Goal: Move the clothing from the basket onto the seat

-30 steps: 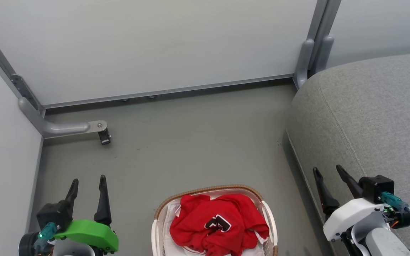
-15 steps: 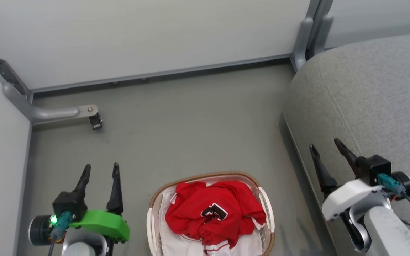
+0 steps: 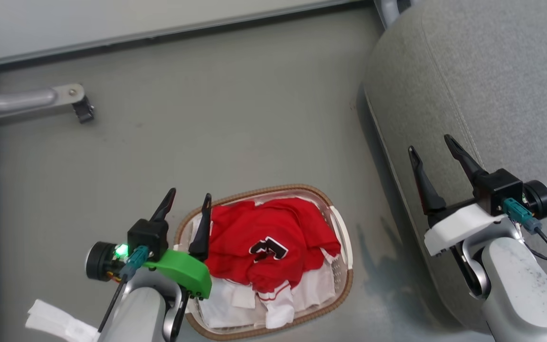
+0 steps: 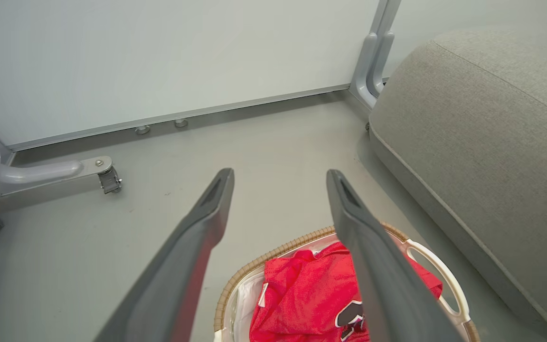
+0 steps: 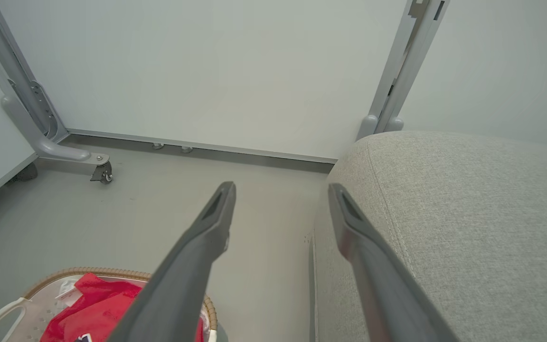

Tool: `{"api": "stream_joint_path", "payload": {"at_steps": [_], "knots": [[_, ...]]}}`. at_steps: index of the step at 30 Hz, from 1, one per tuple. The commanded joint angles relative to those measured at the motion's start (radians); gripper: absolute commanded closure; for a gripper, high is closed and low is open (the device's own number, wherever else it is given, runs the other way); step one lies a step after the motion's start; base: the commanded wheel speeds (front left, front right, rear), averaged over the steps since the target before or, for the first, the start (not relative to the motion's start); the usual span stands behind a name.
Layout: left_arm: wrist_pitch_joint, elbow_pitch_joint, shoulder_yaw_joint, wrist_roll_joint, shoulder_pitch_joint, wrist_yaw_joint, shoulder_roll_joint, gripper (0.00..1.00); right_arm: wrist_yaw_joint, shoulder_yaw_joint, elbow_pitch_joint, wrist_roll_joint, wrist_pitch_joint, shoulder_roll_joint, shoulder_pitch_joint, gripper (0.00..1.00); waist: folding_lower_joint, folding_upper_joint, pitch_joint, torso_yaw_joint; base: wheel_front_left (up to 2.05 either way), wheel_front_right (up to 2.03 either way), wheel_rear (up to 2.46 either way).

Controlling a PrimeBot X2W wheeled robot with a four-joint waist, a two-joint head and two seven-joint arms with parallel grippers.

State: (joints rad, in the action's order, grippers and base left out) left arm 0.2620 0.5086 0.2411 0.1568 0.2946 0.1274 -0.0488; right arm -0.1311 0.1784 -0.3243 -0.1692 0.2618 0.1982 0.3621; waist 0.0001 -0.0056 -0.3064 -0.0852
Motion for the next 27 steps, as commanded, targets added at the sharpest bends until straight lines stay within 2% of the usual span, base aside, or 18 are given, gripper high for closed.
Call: {"api": "stream_joint_path", "payload": {"at_steps": [1, 8, 14, 27], "knots": [[0.004, 0.011, 0.015, -0.009, 0.031, 0.003, -0.004, 0.00, 0.001, 0.001, 0.008, 0.004, 0.004, -0.005, 0.016, 0.00, -0.0001, 0.0056, -0.085, -0.064, 0.00, 0.00, 0.00], [0.004, 0.075, 0.099, 0.005, 0.111, 0.004, -0.007, 0.00, 0.001, 0.020, 0.043, -0.004, 0.004, -0.030, 0.066, 0.00, -0.0001, 0.0056, -0.189, -0.138, 0.00, 0.00, 0.00], [0.003, 0.153, 0.146, 0.014, 0.158, 0.004, -0.036, 0.00, 0.001, 0.055, 0.088, 0.004, 0.004, -0.052, 0.105, 0.00, -0.0001, 0.0056, -0.262, -0.198, 0.00, 0.00, 0.00], [0.003, 0.334, 0.265, 0.067, 0.229, 0.004, -0.073, 0.00, 0.001, 0.063, 0.121, -0.002, 0.004, -0.080, 0.146, 0.00, -0.0001, 0.0056, -0.391, -0.253, 0.00, 0.00, 0.00]]}}
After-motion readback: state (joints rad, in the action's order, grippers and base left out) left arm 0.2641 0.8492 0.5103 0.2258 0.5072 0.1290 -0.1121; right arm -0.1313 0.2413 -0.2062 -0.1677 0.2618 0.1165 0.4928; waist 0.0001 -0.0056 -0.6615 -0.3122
